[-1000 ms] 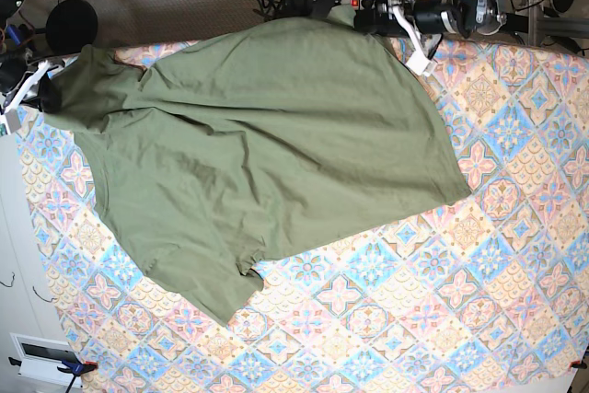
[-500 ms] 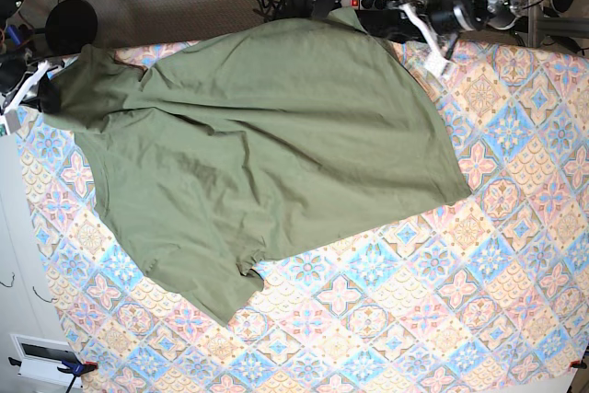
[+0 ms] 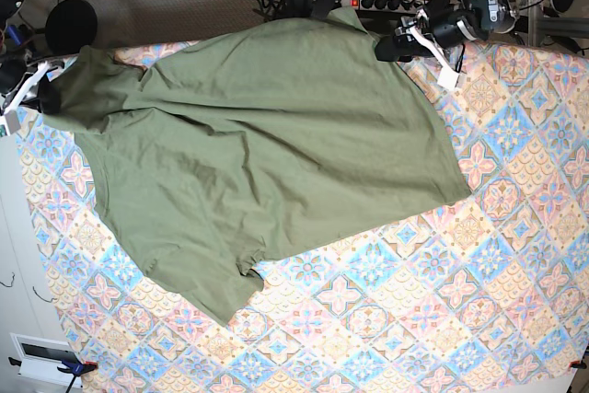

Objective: Layout the t-shirt on the table in an organized manner, then fold the t-shirt properly
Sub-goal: 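Lower the held edge with the left gripper onto the table, then lift the t-shirt with both grippers, stretching it between them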

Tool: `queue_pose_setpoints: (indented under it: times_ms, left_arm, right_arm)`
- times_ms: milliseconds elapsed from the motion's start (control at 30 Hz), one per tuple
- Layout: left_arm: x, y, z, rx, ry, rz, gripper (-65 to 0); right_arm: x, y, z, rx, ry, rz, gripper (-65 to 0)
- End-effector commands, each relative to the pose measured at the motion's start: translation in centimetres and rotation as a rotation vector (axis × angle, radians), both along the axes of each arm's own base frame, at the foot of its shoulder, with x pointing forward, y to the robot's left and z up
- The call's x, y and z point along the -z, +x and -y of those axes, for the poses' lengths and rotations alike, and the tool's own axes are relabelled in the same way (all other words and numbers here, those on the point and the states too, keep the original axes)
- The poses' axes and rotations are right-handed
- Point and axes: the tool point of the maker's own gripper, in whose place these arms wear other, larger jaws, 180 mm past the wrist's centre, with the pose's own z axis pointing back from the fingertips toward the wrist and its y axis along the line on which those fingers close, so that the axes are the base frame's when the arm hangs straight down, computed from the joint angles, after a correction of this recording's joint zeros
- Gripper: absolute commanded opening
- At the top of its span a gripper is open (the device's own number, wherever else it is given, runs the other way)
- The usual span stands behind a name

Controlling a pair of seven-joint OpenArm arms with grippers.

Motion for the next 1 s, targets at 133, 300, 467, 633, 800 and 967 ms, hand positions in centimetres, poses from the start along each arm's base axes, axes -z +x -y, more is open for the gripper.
queue_pose_setpoints:
  times_ms: [133,300,467,633,800,967]
  left_arm:
    - [1.3,-0.6,1.5,0.04,-0.033,-0.045,-38.8]
    - [1.1,-0.3,2.5,0.069,-0.05,-0.037,-43.9]
    - [0.4,1.7,0.7,0.046,-0.014,0.011,-65.0]
    - [-1.9,5.1,-6.2,-0.065,0.112,0.109,-65.0]
    - [-5.0,7.7,-12.6,-0.141,0.237,0.196,-65.0]
    - [-6.7,9.9,-17.4,-0.206,0.293,0.231,-65.0]
  right_arm:
    - [-1.5,0.8,0.2,-0.017,-0.019,0.046,-64.3]
    - [-1.5,0.8,0.2,-0.017,-0.019,0.046,-64.3]
    - [-1.5,0.8,0.3,-0.014,-0.02,0.047,-64.3]
    - [-2.5,2.2,0.3,-0.014,-0.02,0.098,-64.3]
    - [-3.2,3.2,0.1,-0.019,-0.014,0.132,-64.3]
    - [-2.1,4.1,-2.2,-0.063,0.034,0.124,-64.3]
